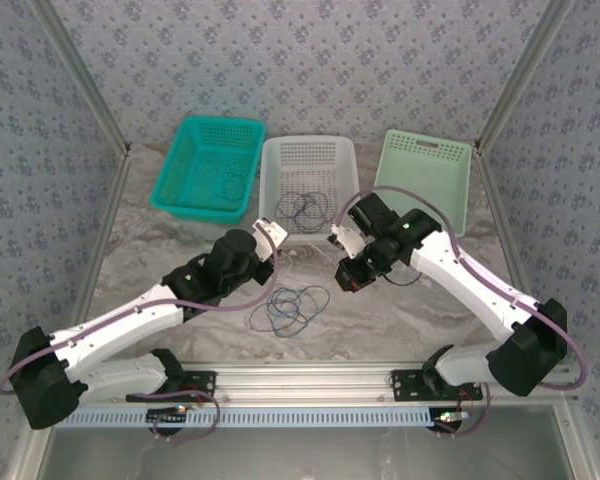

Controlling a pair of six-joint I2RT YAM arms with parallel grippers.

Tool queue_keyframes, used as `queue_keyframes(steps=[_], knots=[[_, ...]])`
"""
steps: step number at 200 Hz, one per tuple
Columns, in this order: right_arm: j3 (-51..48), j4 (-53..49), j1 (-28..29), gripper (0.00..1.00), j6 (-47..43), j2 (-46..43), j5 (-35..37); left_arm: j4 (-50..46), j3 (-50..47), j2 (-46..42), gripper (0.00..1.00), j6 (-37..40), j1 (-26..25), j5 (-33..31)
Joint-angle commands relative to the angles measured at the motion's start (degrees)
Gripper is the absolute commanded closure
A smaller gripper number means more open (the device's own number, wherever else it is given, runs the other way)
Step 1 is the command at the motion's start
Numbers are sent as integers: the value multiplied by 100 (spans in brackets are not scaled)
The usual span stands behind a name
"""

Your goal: Untangle the cables

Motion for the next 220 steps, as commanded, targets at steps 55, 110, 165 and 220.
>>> queue_keyframes(steps=[55, 110, 165, 220], knots=[[231, -25, 22, 100, -265, -122, -345, -161, 110, -210, 82, 86, -64, -25], [358, 74, -384, 100, -383, -407, -1006, -58, -67, -423, 60, -39, -66, -166], [977, 416, -1262, 100, -230, -712, -1749, 23, -146, -500, 43, -192, -66, -167], [2340, 706, -2368, 100, -175, -477, -1510, 19, -337, -620, 37, -336, -66, -180]])
